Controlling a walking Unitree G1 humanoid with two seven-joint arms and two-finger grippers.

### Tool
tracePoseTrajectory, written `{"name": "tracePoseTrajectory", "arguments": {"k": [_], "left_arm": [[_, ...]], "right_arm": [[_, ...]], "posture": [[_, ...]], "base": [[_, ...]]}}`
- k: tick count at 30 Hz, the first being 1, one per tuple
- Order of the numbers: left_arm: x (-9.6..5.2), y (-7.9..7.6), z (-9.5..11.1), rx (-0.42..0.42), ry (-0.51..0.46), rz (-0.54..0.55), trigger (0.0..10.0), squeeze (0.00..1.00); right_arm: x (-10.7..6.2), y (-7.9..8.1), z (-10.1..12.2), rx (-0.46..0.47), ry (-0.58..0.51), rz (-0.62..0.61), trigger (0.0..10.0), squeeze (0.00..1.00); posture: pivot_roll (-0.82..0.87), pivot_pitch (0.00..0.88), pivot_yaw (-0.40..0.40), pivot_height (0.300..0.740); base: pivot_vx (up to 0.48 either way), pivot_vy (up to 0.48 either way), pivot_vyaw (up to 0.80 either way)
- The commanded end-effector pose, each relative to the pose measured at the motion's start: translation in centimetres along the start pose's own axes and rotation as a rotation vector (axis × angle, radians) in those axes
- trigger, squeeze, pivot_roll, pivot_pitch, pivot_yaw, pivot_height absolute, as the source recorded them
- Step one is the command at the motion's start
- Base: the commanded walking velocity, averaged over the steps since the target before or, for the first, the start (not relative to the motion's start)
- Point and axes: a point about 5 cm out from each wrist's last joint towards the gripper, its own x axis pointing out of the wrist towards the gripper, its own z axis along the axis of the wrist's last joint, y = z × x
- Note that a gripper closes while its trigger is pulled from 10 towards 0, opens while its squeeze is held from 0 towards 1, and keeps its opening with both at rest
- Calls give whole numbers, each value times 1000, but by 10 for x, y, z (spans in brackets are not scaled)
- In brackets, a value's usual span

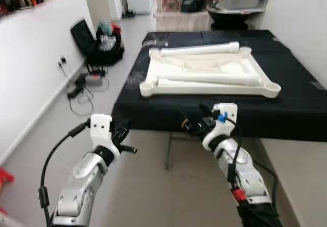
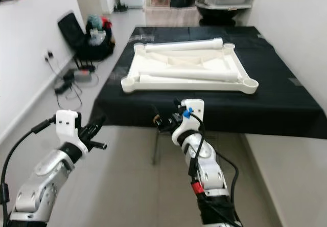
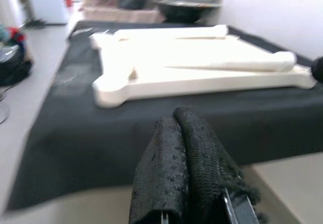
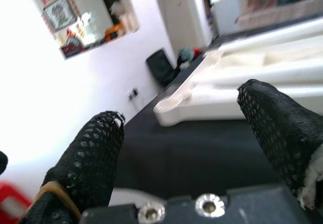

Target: Building children table

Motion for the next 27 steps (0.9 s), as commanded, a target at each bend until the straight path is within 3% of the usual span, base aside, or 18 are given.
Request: {"name": "tracePoseTrajectory", "arguments": {"k": [1, 9, 12, 19, 23, 27], "left_arm": [[3, -4, 2, -9, 1, -15, 10000, 0], [9, -8, 11, 4, -25, -42, 10000, 0], [12, -10, 16, 11, -39, -52, 10000, 0], [13, -13, 15, 6, -35, -59, 10000, 0], [13, -18, 14, 4, -31, -77, 10000, 0], [11, -21, 11, 0, -24, -88, 10000, 0]], "right_arm": [[1, -2, 3, 17, -12, -1, 10000, 0], [8, 6, 26, -86, -79, 82, 10000, 0], [14, 10, 44, -143, -124, 136, 10000, 0], [14, 13, 53, -192, -130, 210, 10000, 0], [17, 6, 59, -367, -74, 226, 10000, 0], [19, 0, 62, -450, -22, 238, 10000, 0]], "posture": [[-104, 0, 41, 740], [-96, 0, 39, 740], [-106, 0, 29, 740], [-109, 0, 25, 740], [-103, 0, 14, 740], [-100, 0, 9, 740]], "base": [[371, 0, 0], [371, 0, 0], [372, 0, 0], [372, 0, 0], [371, 0, 0], [369, 0, 0]]}}
